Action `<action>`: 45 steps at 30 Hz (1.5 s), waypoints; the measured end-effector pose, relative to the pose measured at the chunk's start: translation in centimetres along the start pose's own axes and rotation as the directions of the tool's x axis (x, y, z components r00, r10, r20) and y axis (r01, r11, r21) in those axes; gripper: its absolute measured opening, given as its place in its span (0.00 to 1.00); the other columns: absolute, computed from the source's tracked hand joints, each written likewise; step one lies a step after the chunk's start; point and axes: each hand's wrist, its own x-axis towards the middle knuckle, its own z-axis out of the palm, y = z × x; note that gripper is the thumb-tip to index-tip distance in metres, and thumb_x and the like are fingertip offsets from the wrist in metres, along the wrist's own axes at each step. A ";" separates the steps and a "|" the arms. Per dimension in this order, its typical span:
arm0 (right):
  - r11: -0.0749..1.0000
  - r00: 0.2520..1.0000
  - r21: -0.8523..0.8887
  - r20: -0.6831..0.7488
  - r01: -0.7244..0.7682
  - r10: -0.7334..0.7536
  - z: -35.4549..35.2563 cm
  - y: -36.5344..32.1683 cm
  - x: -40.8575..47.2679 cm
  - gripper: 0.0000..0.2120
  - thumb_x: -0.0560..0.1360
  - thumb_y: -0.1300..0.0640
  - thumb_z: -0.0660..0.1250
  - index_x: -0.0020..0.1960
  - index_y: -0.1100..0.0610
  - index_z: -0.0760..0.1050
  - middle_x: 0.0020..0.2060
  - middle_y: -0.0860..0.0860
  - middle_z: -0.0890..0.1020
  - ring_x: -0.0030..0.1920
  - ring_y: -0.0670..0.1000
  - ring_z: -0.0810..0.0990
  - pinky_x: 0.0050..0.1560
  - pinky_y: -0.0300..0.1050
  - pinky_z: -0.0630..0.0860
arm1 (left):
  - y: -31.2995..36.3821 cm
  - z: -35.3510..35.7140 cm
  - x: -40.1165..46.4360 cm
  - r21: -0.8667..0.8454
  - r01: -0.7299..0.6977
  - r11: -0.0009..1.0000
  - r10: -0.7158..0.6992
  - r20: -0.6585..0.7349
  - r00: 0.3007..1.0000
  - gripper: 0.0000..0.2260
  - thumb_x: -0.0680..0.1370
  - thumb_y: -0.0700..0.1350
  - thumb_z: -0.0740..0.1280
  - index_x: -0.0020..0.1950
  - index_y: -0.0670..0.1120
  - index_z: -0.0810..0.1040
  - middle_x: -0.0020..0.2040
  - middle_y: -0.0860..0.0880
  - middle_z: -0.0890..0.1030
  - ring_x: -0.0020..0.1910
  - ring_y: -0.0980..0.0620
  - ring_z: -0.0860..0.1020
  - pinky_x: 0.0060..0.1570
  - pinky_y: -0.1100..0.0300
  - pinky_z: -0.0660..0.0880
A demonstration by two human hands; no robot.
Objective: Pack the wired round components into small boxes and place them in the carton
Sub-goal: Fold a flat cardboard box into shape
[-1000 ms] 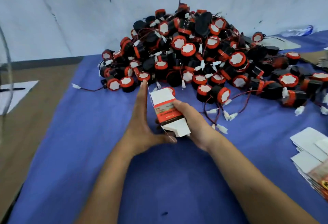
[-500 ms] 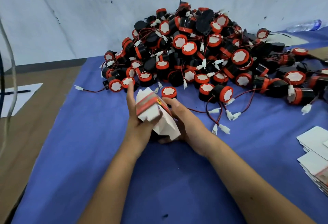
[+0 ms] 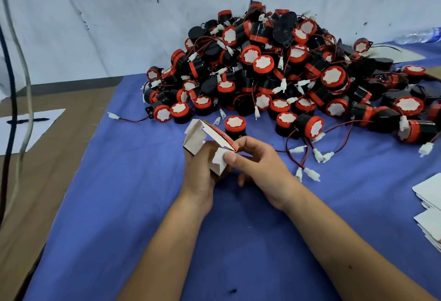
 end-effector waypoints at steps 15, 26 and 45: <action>0.933 0.972 -0.350 -0.176 0.087 -0.157 0.4 0.4 -0.2 0.04 0.80 0.56 0.68 0.54 0.54 0.77 0.45 0.48 0.86 0.34 0.54 0.84 0.32 0.56 0.82 | 0.0 -0.5 0.2 -0.219 0.148 0.964 -0.114 0.161 0.980 0.26 0.82 0.59 0.64 0.77 0.49 0.70 0.69 0.37 0.79 0.70 0.31 0.75 0.66 0.31 0.73; 0.760 0.939 -0.589 -0.006 0.275 -0.344 4.0 -0.2 -1.3 0.13 0.81 0.47 0.68 0.61 0.53 0.77 0.56 0.44 0.77 0.58 0.42 0.76 0.52 0.33 0.72 | -1.5 -0.4 -0.1 0.076 -0.384 0.920 0.388 -0.312 0.867 0.16 0.77 0.39 0.62 0.62 0.54 0.72 0.59 0.47 0.83 0.58 0.46 0.83 0.50 0.51 0.83; 0.991 0.978 0.105 -0.201 0.083 -0.061 0.5 0.2 0.4 0.11 0.82 0.62 0.68 0.64 0.57 0.77 0.51 0.56 0.87 0.50 0.57 0.87 0.37 0.48 0.83 | -1.2 0.5 -0.1 0.172 -0.321 0.931 0.306 0.109 0.946 0.20 0.86 0.52 0.53 0.72 0.50 0.75 0.67 0.49 0.81 0.66 0.46 0.80 0.62 0.47 0.78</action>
